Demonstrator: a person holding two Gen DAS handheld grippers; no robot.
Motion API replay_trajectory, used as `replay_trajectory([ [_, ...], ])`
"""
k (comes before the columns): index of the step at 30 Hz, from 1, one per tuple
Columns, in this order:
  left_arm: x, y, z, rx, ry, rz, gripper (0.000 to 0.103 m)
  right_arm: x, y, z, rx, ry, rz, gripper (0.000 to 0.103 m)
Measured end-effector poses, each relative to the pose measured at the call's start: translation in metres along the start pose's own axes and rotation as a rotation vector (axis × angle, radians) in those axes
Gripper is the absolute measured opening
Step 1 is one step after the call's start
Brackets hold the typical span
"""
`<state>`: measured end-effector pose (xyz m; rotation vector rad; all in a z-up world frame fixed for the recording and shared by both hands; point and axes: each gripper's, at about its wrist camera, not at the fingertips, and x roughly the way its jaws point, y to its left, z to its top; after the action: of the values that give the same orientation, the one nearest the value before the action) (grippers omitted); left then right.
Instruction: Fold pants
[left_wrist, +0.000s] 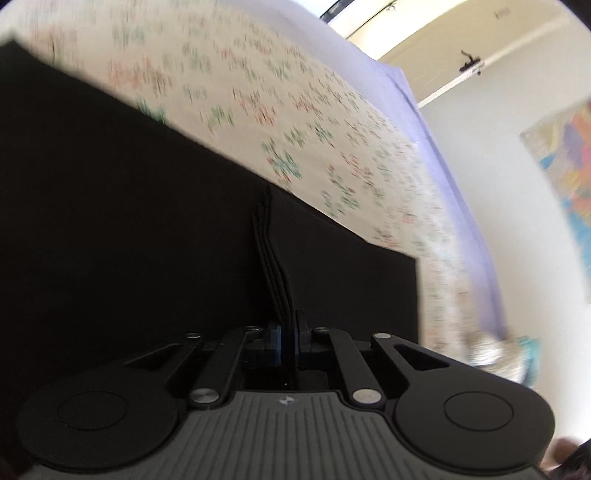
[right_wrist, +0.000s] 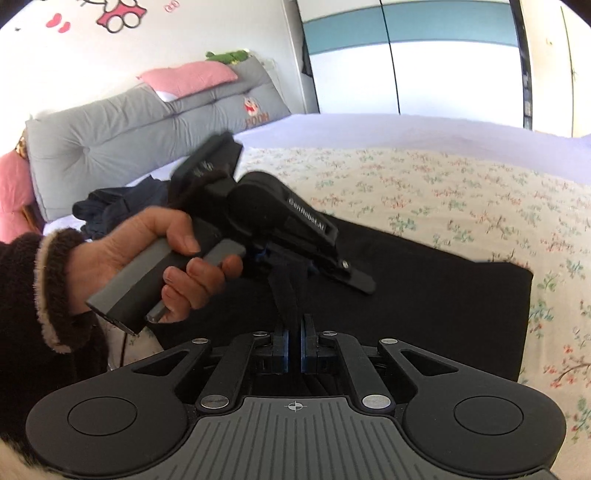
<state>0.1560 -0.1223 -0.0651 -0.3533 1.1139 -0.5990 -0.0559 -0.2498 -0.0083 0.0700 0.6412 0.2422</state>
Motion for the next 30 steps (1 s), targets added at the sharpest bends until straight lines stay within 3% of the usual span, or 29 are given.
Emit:
replay_trajectory([
  [6,-0.029,0.011,0.015,0.065,-0.071,0.135,0.047,0.045,0.012,-0.007,0.092,0.049,0.039,0.003],
  [11,-0.065,0.046,0.026,0.119,-0.102,0.232,0.047,0.081,0.039,-0.002,0.164,0.045,0.116,0.003],
  [24,-0.173,0.156,0.049,0.076,-0.224,0.399,0.047,0.159,0.138,0.033,0.233,0.002,0.261,0.003],
  [30,-0.212,0.195,0.054,0.121,-0.269,0.538,0.047,0.208,0.191,0.044,0.273,0.041,0.35,0.003],
])
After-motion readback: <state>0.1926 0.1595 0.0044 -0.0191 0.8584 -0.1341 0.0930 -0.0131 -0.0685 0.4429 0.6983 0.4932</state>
